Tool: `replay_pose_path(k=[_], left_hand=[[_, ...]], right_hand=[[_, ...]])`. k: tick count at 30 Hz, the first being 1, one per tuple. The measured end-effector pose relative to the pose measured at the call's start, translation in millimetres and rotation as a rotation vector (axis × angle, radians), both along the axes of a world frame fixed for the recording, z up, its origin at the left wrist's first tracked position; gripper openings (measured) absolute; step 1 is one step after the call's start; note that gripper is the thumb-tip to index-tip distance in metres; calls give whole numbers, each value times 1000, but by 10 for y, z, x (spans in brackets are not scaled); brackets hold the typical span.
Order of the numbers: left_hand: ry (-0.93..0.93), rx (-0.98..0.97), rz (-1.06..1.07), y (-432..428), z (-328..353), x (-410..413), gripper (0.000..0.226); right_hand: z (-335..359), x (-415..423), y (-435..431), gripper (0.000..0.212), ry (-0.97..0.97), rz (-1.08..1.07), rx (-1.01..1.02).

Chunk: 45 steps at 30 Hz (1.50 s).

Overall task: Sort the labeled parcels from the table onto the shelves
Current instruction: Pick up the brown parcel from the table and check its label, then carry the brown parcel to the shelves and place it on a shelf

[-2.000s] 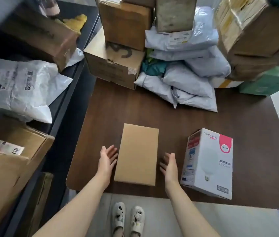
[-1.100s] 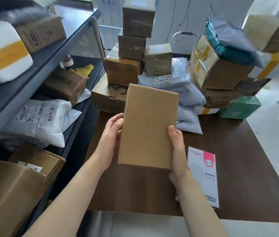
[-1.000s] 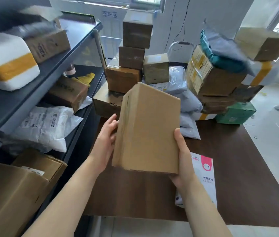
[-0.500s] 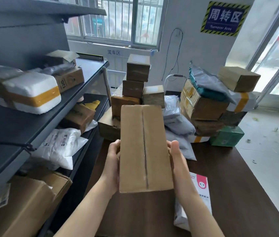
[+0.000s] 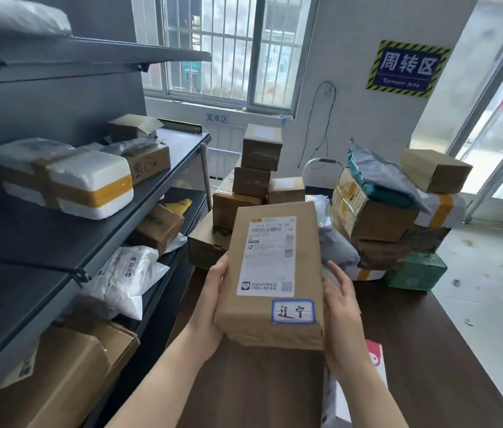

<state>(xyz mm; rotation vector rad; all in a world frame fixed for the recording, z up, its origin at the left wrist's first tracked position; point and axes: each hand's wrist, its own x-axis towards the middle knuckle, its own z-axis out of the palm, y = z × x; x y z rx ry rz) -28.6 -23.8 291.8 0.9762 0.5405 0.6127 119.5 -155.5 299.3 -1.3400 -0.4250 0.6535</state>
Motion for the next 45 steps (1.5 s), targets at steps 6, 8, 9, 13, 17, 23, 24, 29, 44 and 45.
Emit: replay_pose_path(k=[6,8,9,13,17,23,24,29,44,45], left_hand=[[-24,72,76,85,121,117,46],[-17,127,113,140,212,158,55],[-25,159,131,169,286,162,60],[-105,293,207,346,739,127,60],[-164,401,241,363,1166,50,59],[-222,483,329,-184,1499,-151,55],[-235,503,349,-325,1543,-191,51],[-249,595,487,-1102,1785,-479,49],[-121,591,1144,-3878,1994,-1846,42],[-115,600,1163,-4015,2025,-1915,43]], right_hand=[[254,-63,158,45,-36,162,14],[310,-31,241,62,12,211,19],[352,-36,296,63,18,211,43],[656,-14,602,60,-8,193,152],[1041,-27,702,64,-120,217,266],[1326,-143,293,63,-159,330,415],[1383,-169,182,62,-174,364,444],[1584,-330,-399,64,-205,478,567],[1835,-1629,-2130,62,-54,1081,638],[1859,-1719,-2221,62,-37,1099,639]])
